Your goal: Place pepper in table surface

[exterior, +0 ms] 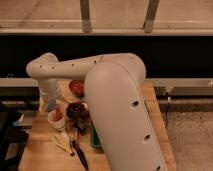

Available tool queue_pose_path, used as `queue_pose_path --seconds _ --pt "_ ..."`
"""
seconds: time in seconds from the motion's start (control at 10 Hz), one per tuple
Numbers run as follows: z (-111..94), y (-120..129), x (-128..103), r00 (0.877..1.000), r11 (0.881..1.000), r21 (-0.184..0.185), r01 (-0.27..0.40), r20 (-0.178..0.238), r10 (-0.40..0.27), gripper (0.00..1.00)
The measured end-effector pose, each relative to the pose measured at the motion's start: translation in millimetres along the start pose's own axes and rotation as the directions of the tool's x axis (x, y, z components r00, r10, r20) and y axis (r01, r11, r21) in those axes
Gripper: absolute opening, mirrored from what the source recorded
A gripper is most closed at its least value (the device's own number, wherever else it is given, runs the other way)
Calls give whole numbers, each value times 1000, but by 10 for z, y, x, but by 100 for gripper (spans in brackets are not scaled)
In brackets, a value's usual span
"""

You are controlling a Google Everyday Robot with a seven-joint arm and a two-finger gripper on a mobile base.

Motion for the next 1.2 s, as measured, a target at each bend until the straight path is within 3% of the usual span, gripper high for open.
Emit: queue_pose_path --seconds 0.6,0.8,1.2 --pt "126 70 -79 1000 999 -35 15 -16 -16 78" --pt "149 110 -72 999 999 -31 22 -27 -23 62" --pt "132 57 4 999 1000 -16 -2 -38 1 20"
